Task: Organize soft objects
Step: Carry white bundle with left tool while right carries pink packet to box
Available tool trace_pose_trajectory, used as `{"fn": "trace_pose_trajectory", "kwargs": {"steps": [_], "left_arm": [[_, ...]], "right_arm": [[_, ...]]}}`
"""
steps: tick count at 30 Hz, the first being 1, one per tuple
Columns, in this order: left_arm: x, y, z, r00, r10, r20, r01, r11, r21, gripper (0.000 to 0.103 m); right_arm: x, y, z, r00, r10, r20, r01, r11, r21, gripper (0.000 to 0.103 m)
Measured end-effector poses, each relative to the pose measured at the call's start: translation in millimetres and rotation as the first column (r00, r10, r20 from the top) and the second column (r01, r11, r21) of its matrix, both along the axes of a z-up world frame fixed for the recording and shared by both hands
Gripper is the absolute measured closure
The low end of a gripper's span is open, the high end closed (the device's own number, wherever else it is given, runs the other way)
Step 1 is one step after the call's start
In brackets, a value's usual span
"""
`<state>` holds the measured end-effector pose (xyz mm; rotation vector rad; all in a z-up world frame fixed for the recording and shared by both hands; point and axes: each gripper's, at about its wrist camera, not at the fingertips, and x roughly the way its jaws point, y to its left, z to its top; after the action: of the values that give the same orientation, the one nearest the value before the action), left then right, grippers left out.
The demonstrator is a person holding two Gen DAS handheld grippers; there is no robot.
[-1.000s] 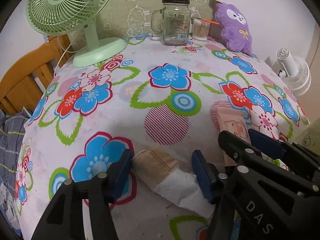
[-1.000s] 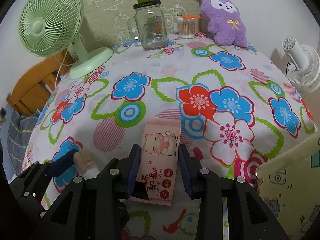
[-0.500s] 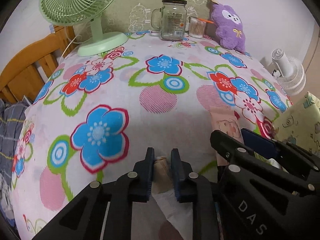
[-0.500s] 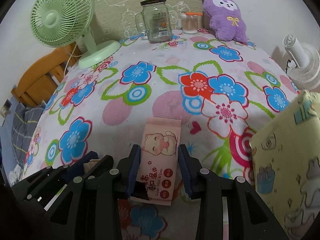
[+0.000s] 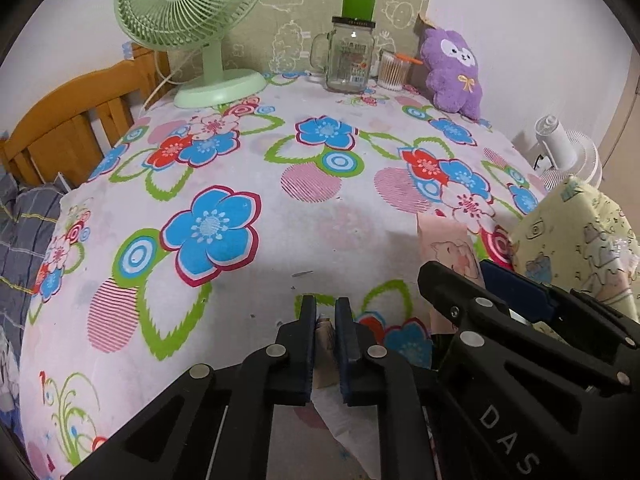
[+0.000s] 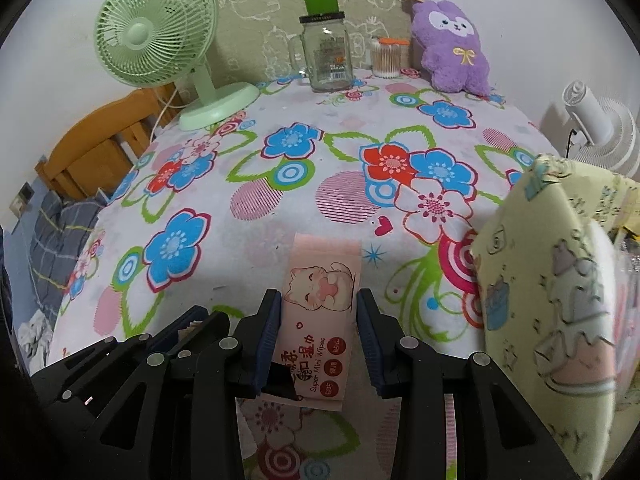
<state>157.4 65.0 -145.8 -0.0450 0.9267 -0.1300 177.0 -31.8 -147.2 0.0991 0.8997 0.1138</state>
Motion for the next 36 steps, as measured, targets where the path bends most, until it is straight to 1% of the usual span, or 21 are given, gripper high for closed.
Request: {"fn": "trace_pose_trajectory", "kwargs": {"steps": [11, 25, 31, 36], "left_arm": [[-29, -6, 35, 0.996, 0.030, 0.086, -0.031, 0.999, 0.009, 0.096], [-65, -23, 84, 0.981, 0.050, 0.189, -0.059, 0.997, 0.040, 0.096], [-79, -32, 100, 0.973, 0.048, 0.227, -0.057, 0.998, 0.032, 0.097], [-87, -41, 109, 0.966, 0.052, 0.251, -0.059, 0.998, 0.022, 0.096]], "right_arm": [[-30, -6, 36, 0.997, 0.030, 0.074, -0.030, 1.000, 0.003, 0.061], [-67, -23, 86, 0.983, 0.070, 0.171, -0.071, 0.997, 0.003, 0.062], [-81, -33, 105, 0.975, 0.081, 0.208, -0.081, 0.997, -0.007, 0.062], [-91, -42, 116, 0.968, 0.096, 0.233, -0.093, 0.995, -0.025, 0.062]]}}
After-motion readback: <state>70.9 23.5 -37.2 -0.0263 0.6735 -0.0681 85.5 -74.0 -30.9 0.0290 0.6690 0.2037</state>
